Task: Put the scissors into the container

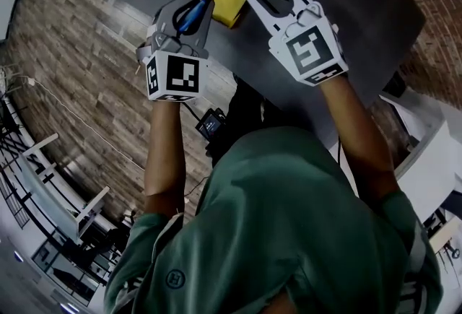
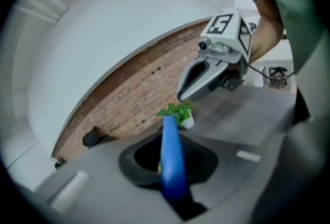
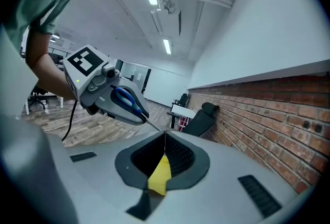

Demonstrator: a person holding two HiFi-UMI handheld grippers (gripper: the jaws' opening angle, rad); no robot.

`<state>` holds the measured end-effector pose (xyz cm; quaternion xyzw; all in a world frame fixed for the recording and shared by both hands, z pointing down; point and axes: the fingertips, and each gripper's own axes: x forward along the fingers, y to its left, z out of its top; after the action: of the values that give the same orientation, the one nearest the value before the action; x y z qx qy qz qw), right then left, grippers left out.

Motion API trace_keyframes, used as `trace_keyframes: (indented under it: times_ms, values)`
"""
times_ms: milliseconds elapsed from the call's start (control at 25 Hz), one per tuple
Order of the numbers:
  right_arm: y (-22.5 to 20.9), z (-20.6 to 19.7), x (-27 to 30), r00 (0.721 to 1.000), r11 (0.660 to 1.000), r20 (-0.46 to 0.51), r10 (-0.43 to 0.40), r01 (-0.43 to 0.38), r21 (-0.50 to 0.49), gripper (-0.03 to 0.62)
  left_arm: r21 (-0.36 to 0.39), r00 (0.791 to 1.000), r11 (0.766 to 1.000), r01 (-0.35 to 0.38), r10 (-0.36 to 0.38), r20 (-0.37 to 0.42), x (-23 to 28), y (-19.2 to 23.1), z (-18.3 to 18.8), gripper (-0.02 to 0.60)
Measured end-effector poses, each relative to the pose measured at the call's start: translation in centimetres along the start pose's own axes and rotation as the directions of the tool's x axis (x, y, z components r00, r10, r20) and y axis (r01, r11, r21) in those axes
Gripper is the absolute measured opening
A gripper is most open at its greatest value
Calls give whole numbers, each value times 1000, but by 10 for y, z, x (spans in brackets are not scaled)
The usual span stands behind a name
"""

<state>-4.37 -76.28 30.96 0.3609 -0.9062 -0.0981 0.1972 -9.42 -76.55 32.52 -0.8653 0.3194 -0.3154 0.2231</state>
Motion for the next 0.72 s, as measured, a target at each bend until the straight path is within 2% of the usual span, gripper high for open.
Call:
trace_keyframes:
  times_ms: [280, 560, 720]
  values:
    - [-1, -16, 16, 999, 1000, -41, 0, 0, 20, 8, -32, 999, 999, 32, -33, -39, 18, -8, -36, 35]
    - [-14, -38, 60, 995, 999, -97, 28, -24, 47, 8, -83, 995, 995, 55, -62, -75, 56, 6, -80, 35]
    - [-4, -63, 85, 992, 997, -123, 42, -34, 63, 8, -96, 994, 993, 63, -71, -84, 76, -2, -112, 35]
